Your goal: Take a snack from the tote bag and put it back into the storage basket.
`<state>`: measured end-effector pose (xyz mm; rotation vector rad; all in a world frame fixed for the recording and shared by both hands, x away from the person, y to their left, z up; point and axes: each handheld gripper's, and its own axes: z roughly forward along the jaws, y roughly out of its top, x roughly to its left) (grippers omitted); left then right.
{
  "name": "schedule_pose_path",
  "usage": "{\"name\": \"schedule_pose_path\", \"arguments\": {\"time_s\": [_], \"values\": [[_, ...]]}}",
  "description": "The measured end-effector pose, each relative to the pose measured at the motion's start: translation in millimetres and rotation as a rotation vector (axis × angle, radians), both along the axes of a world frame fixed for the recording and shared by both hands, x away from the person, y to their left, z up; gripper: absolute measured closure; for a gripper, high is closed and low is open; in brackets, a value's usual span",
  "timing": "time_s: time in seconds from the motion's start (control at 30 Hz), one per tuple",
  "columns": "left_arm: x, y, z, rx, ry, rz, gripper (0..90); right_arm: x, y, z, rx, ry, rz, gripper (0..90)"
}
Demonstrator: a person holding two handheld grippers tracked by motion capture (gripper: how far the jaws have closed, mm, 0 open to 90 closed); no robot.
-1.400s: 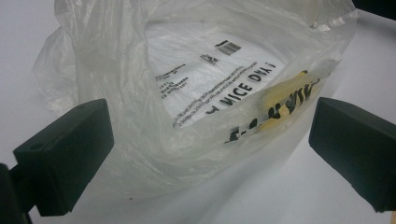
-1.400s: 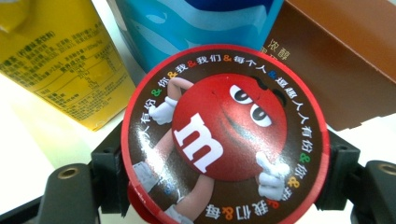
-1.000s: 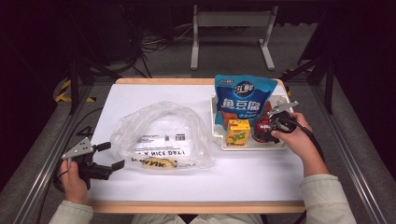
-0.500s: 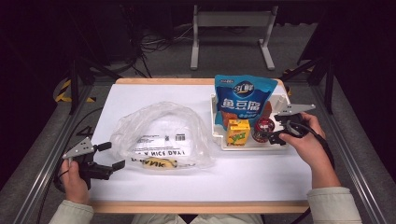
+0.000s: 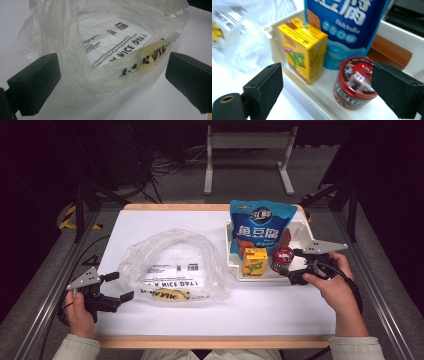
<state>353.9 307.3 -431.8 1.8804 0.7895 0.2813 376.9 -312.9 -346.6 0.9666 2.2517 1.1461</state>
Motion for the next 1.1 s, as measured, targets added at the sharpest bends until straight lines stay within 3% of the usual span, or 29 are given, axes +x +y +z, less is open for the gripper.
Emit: {"name": "schedule_pose_path", "arguments": {"time_s": [0.1,0.47,1.1], "values": [[-0.1,0.1,0.1,-0.001,0.000,0.000,0.5,-10.7,3.3,0.8,0.045,-0.047,0.033,12.2],[-1.0,0.6,1.8,-0.007,-0.007,0.000,0.5,-20.3,6.2,-18.6,0.127,-0.080,0.053,13.0],[-1.9,1.9,3.0,-0.008,-0.019,-0.002,0.5,-22.6,15.6,-35.4,0.099,-0.072,0.033,13.0]]}}
